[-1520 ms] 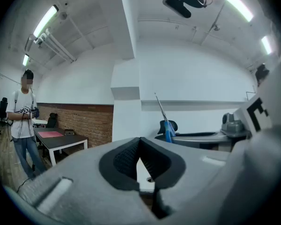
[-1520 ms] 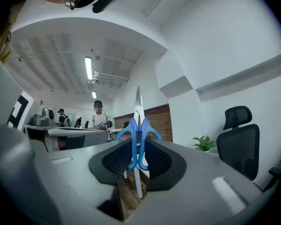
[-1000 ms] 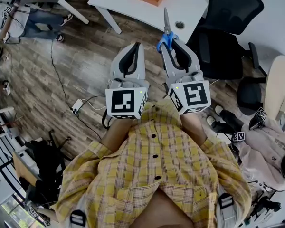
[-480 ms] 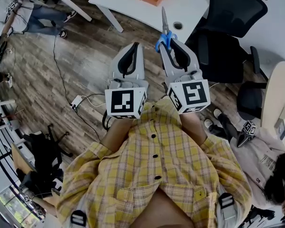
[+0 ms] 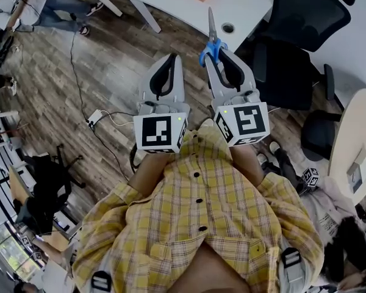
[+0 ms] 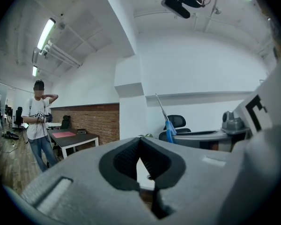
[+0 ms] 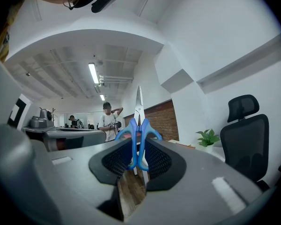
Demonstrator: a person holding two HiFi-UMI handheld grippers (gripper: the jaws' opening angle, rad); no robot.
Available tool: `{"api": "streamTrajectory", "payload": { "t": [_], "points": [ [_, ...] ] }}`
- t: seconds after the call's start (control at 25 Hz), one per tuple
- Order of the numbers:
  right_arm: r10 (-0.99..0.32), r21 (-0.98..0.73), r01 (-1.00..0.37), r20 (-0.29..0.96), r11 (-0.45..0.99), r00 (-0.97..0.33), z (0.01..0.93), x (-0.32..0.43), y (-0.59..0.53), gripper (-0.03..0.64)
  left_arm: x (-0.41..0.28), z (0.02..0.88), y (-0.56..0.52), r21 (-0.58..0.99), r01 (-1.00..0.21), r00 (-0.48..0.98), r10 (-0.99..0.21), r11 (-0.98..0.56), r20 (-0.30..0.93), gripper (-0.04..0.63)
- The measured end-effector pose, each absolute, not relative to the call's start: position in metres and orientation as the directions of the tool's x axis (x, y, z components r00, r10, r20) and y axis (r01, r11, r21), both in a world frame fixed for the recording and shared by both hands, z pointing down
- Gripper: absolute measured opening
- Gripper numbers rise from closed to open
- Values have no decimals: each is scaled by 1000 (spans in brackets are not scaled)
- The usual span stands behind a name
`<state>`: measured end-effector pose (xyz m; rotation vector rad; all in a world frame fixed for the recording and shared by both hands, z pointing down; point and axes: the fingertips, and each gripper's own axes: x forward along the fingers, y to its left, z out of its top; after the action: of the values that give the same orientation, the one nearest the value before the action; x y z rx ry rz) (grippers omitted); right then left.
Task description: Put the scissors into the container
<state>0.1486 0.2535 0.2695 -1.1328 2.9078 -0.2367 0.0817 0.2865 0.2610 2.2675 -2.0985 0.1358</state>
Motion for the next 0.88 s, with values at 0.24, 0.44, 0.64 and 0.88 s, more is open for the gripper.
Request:
{"api": "streamTrajectory", "payload": {
  "t": [0.24,0.44,0.64,0.88],
  "points": [
    [-654,-160,-650,32,743,-756,270,140,253,92,78,263,292,-42,-998,42,-993,-47,109,0],
    [-645,-155,-644,53,749,-762,275,129,245,92,64,267,281,-26,-999,32,-993,-35,115,0],
    [-657,-132,-660,71,739,-750,280,117,218,92,56,274,247,-4,-998,66,-992,-67,111,0],
    [-689,-122,-694,88,710,-720,287,94,156,92,27,280,183,18,-995,101,-989,-100,108,0]
  ]
}}
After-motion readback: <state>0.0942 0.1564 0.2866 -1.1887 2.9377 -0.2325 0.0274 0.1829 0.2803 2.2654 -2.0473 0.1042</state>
